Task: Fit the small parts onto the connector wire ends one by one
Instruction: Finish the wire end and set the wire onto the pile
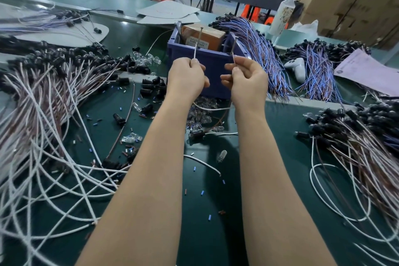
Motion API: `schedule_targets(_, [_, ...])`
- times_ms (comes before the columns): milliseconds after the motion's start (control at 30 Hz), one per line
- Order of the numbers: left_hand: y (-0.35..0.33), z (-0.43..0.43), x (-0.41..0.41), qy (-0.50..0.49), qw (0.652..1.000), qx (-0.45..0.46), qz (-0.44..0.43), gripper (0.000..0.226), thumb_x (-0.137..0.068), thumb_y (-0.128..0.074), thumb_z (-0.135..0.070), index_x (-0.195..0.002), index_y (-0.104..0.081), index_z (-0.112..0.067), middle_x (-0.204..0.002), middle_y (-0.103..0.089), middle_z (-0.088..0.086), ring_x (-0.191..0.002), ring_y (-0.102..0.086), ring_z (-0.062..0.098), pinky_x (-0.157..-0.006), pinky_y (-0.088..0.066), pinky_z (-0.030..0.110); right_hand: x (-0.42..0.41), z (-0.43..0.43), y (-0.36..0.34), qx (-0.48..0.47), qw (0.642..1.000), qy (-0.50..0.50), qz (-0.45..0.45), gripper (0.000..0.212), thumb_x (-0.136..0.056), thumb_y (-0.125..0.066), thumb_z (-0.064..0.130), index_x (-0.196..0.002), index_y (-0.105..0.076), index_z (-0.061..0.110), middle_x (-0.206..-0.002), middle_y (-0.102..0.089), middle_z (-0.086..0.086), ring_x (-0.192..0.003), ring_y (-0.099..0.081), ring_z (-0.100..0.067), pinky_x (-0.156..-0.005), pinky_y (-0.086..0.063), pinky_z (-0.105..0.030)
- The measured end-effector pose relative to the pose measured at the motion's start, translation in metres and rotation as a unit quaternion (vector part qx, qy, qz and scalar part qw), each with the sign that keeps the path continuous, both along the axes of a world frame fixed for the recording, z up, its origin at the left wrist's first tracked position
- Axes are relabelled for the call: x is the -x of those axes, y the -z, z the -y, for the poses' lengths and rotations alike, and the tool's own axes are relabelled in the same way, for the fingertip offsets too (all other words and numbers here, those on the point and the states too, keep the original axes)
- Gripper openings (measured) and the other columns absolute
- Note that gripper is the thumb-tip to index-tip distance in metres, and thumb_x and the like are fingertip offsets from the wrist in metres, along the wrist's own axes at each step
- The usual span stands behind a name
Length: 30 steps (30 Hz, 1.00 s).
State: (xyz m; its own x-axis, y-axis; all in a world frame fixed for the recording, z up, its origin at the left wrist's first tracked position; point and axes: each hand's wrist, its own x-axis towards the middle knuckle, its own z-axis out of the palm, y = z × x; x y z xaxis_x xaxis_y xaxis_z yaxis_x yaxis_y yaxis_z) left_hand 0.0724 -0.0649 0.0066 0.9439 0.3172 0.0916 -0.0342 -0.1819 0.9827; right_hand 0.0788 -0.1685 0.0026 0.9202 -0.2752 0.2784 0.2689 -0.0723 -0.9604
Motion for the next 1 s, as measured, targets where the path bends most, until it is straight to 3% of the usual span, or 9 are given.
schedule_targets(367, [-0.002, -0.001, -0.001, 0.017, 1.0, -0.019, 0.0, 0.033, -0.102, -0.034, -0.022, -0.077, -0.055, -0.018, -0.048, -0.055, -0.005, -0.043, -0.042, 0.006, -0.05, -0.034, 0.025, 0.004, -0.001, -0.002, 0.008, 1.0, -0.001, -0.008, 0.023, -0.096, -0.041, -0.003, -0.112, -0.056, 0.003, -0.09, -0.064, -0.005, -0.058, -0.06, -0.007, -0.066, -0.056, -0.024])
schedule_targets(567, [-0.001, -0.001, 0.0, 0.023, 0.999, -0.023, -0.002, 0.031, -0.102, -0.035, -0.023, -0.082, -0.057, -0.016, -0.047, -0.055, -0.005, -0.041, -0.043, 0.004, -0.05, -0.034, 0.025, 0.006, -0.001, -0.004, 0.018, 1.0, -0.004, -0.015, 0.019, -0.094, -0.041, -0.003, -0.105, -0.053, 0.007, -0.084, -0.065, -0.003, -0.054, -0.059, -0.007, -0.06, -0.052, -0.02])
schedule_targets(667, [-0.001, -0.001, 0.001, 0.028, 0.999, -0.025, 0.001, 0.031, -0.102, -0.035, -0.023, -0.081, -0.057, -0.018, -0.043, -0.055, -0.007, -0.037, -0.043, -0.001, -0.051, -0.036, 0.025, 0.007, -0.001, -0.005, 0.012, 0.999, -0.002, -0.03, 0.019, -0.093, -0.04, -0.003, -0.104, -0.051, 0.008, -0.087, -0.064, -0.004, -0.061, -0.061, -0.011, -0.065, -0.054, -0.025])
schedule_targets(767, [-0.002, 0.0, 0.002, 0.04, 0.999, -0.006, 0.004, 0.032, -0.102, -0.036, -0.022, -0.077, -0.056, -0.019, -0.042, -0.055, -0.008, -0.042, -0.043, 0.001, -0.053, -0.037, 0.024, 0.007, 0.003, -0.008, 0.127, 0.986, 0.097, -0.038, 0.021, -0.091, -0.045, 0.003, -0.108, -0.056, 0.009, -0.11, -0.059, -0.008, -0.092, -0.057, -0.018, -0.09, -0.047, -0.033])
schedule_targets(867, [-0.005, 0.0, 0.006, 0.058, 0.998, 0.013, 0.006, 0.032, -0.102, -0.036, -0.021, -0.077, -0.055, -0.018, -0.047, -0.058, -0.006, -0.047, -0.044, 0.006, -0.053, -0.036, 0.024, 0.023, 0.011, -0.031, 0.221, 0.958, 0.174, 0.058, 0.017, -0.089, -0.049, 0.006, -0.099, -0.061, 0.013, -0.105, -0.054, -0.002, -0.092, -0.052, -0.012, -0.087, -0.041, -0.019])
schedule_targets(933, [-0.008, 0.003, 0.01, 0.073, 0.997, 0.03, 0.012, 0.032, -0.101, -0.037, -0.019, -0.077, -0.056, -0.016, -0.054, -0.061, -0.005, -0.05, -0.047, 0.007, -0.054, -0.04, 0.023, 0.037, 0.016, -0.05, 0.287, 0.955, 0.054, 0.057, 0.02, -0.085, -0.049, 0.005, -0.083, -0.064, 0.017, -0.085, -0.064, 0.003, -0.07, -0.058, -0.004, -0.069, -0.046, -0.012])
schedule_targets(967, [-0.011, 0.004, 0.012, 0.078, 0.996, 0.03, 0.018, 0.031, -0.101, -0.038, -0.018, -0.077, -0.058, -0.015, -0.059, -0.061, -0.004, -0.055, -0.05, 0.009, -0.058, -0.044, 0.025, 0.046, 0.015, -0.056, 0.347, 0.937, -0.045, 0.006, 0.022, -0.084, -0.048, 0.003, -0.078, -0.067, 0.015, -0.077, -0.068, 0.001, -0.06, -0.062, -0.004, -0.063, -0.051, -0.014])
schedule_targets(1000, [-0.013, 0.006, 0.013, 0.08, 0.996, 0.02, 0.025, 0.03, -0.1, -0.04, -0.018, -0.077, -0.06, -0.016, -0.064, -0.062, -0.004, -0.062, -0.053, 0.012, -0.066, -0.047, 0.027, 0.054, 0.014, -0.058, 0.417, 0.897, -0.136, -0.063, 0.024, -0.083, -0.048, 0.002, -0.08, -0.07, 0.01, -0.076, -0.071, -0.004, -0.058, -0.066, -0.009, -0.063, -0.056, -0.021])
